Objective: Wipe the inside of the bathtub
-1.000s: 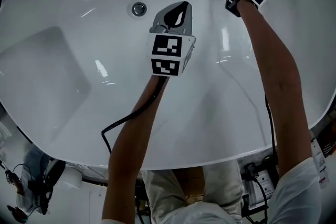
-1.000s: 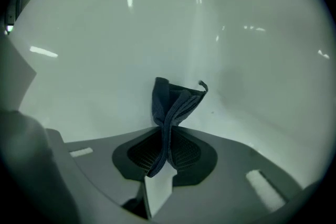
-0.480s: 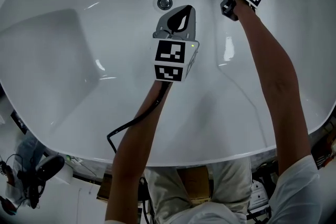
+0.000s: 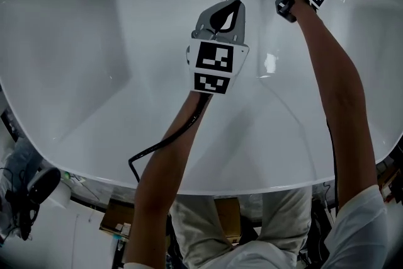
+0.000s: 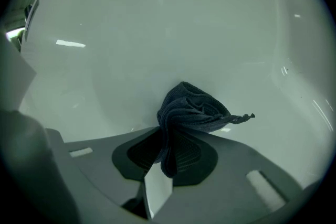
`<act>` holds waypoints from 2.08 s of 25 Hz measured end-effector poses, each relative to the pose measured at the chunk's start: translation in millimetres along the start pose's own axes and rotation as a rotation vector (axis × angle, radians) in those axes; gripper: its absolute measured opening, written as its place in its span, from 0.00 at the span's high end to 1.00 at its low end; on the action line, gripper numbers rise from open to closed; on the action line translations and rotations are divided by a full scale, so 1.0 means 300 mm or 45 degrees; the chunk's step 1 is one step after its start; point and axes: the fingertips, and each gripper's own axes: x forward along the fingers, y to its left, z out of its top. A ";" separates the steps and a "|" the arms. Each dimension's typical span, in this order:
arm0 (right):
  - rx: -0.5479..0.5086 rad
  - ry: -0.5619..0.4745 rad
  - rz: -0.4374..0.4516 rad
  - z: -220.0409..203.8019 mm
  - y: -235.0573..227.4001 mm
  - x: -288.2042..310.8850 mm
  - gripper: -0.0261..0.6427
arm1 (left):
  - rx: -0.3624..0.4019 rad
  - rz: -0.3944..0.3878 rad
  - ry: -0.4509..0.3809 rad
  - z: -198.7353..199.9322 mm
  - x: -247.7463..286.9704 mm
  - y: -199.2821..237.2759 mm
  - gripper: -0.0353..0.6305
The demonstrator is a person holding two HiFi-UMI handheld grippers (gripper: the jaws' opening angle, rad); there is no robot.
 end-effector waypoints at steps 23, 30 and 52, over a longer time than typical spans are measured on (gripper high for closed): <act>-0.084 0.082 0.113 -0.281 0.501 0.133 0.87 | -0.097 0.065 -0.041 -0.069 -0.254 0.405 0.95; -0.039 0.052 0.136 -0.353 0.644 0.156 0.87 | -0.120 0.082 -0.069 -0.086 -0.317 0.467 0.95; -0.003 0.201 0.461 -0.828 1.623 0.451 0.88 | -0.318 0.273 -0.137 -0.230 -0.607 0.997 0.95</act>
